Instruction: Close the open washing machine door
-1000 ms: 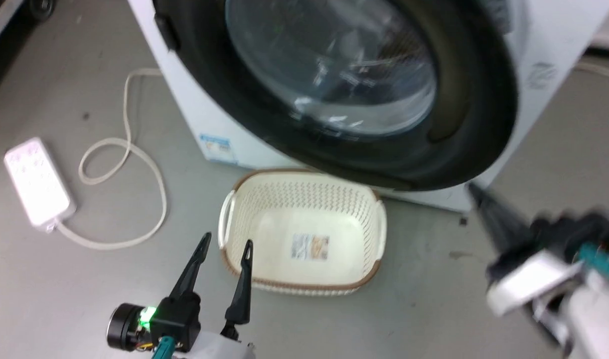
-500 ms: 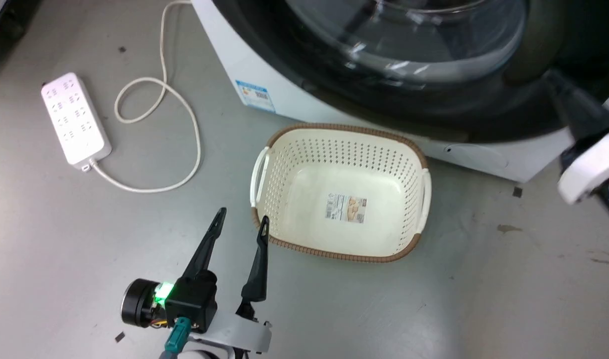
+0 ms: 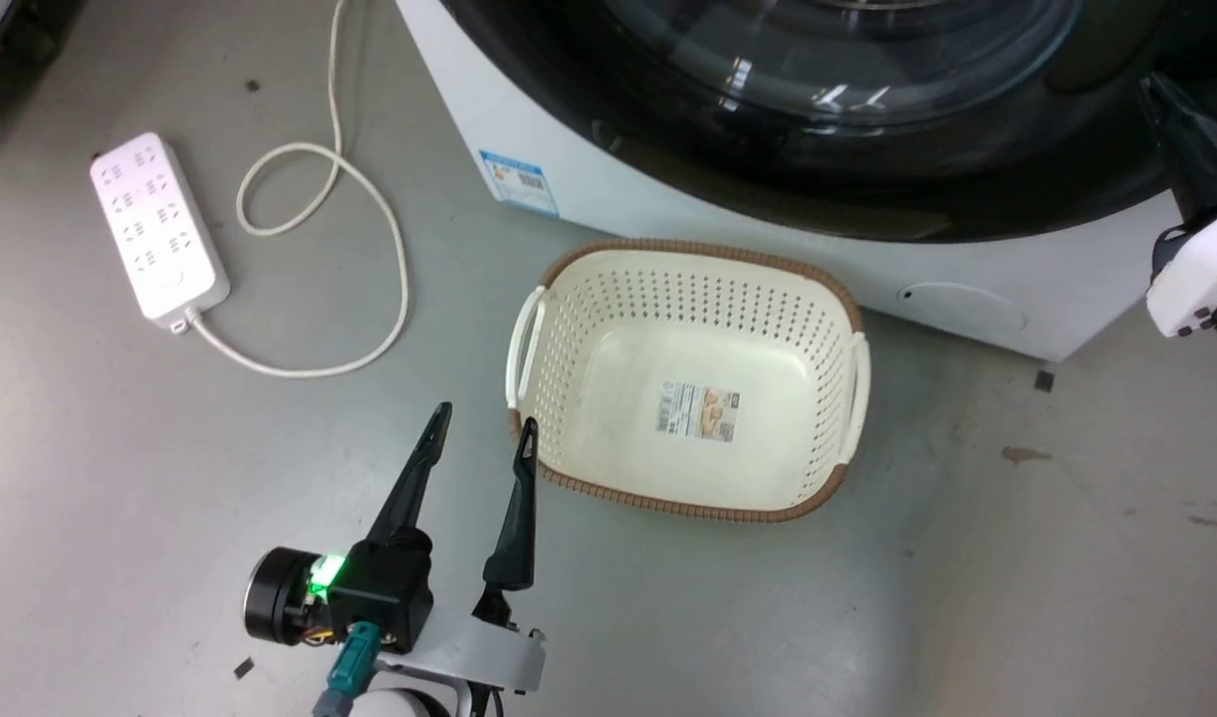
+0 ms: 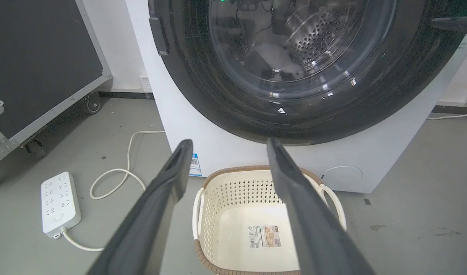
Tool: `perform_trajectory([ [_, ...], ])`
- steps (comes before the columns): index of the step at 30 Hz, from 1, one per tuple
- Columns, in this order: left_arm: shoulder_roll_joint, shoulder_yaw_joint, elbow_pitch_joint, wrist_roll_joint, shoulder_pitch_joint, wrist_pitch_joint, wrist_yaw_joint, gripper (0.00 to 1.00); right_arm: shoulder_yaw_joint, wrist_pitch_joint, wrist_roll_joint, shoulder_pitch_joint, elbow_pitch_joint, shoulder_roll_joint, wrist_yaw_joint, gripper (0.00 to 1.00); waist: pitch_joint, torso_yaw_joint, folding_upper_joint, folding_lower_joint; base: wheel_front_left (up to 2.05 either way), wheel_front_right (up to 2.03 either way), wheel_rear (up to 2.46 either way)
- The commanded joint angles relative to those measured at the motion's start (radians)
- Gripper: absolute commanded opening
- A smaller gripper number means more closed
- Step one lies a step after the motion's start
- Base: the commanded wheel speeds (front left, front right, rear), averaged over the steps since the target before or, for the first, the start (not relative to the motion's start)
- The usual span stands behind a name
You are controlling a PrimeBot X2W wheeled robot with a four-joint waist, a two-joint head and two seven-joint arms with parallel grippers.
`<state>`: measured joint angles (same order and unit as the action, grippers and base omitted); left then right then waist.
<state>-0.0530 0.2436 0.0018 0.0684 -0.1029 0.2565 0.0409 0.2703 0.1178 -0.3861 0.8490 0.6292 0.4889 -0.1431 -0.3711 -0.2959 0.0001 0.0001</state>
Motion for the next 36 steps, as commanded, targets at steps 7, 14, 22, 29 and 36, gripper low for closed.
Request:
perform_trajectory([
  [7,0.002,-0.047,0.024,0.024,0.035,0.005,-0.017,1.00,-0.013,0.113,-0.027,-0.118,0.010,-0.044,0.012,1.00,0.145,0.058,-0.0001,-0.0001,0.00,0.00,0.00],
  [14,0.001,-0.097,0.071,0.072,0.083,0.005,-0.049,1.00,-0.168,0.142,0.033,-0.364,-0.119,-0.147,0.012,1.00,0.262,0.117,-0.0001,-0.0001,0.00,0.00,0.00],
  [22,-0.008,-0.124,0.090,0.046,0.130,0.005,-0.066,1.00,-0.330,0.144,0.214,-0.634,-0.373,-0.336,0.012,1.00,0.332,0.187,-0.0001,-0.0001,0.00,0.00,0.00],
  [29,-0.017,-0.136,0.106,0.031,0.155,0.005,-0.074,1.00,-0.397,0.144,0.274,-0.797,-0.467,-0.425,0.012,1.00,0.365,0.216,-0.0001,-0.0001,0.00,0.00,0.00],
  [36,-0.017,-0.136,0.108,0.022,0.161,0.005,-0.075,1.00,-0.403,0.144,0.240,-0.888,-0.491,-0.438,0.012,1.00,0.377,0.217,-0.0001,-0.0001,0.00,0.00,0.00],
])
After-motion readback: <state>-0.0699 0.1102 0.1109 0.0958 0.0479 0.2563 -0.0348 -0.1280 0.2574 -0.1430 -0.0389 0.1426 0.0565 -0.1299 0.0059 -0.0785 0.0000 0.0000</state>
